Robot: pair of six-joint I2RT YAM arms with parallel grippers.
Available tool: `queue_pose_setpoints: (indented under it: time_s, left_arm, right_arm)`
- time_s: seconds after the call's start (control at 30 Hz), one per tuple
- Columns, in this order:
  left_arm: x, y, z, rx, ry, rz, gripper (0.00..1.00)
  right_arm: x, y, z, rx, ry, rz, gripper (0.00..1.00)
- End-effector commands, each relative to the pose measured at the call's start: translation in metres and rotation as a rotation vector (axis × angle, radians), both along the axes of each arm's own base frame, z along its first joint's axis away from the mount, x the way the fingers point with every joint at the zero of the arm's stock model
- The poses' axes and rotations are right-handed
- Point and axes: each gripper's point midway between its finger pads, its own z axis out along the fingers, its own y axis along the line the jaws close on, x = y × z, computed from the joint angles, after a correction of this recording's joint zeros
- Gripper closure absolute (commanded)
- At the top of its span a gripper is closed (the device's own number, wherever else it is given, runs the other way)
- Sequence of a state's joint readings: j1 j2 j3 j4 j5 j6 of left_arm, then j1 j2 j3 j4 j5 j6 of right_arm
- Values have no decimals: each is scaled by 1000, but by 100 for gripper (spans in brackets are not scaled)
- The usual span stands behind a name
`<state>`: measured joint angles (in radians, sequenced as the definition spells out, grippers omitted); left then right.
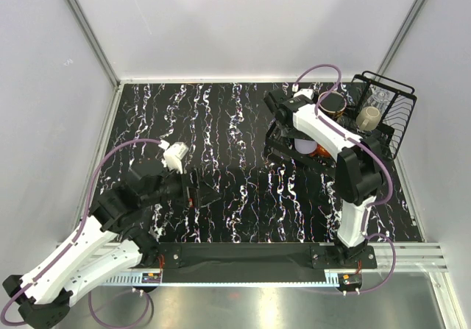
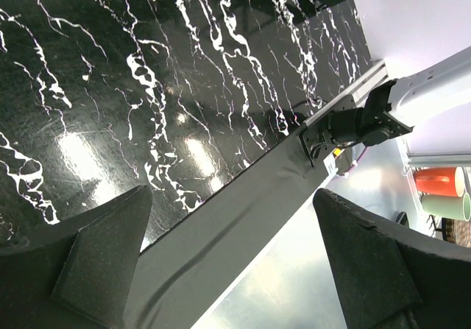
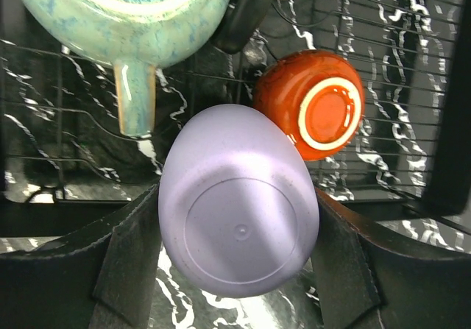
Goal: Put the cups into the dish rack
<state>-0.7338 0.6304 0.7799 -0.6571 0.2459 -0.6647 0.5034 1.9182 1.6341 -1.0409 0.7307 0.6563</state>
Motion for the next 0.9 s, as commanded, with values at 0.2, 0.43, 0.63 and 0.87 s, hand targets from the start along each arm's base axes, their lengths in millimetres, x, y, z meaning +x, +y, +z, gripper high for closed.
queue_pose_setpoints:
  time_s: [0.2,0.43,0.63,0.87]
  left_arm:
    - [-1,-2,2,-16,-8,-17,1]
    - [-1,-2,1,-18,-7,-20,1]
    - [-1,-4,-2,-11,6,-27,1]
    - [-4,-5,-2,-34,19,-29,1]
  right_arm:
    - [27,2,23,141,-228,-38,100]
    - [31,6,13,180,-242,-51,100]
    - [30,9,1,211,-241,-57,100]
    - [26,12,-18,216,-197,-62,97]
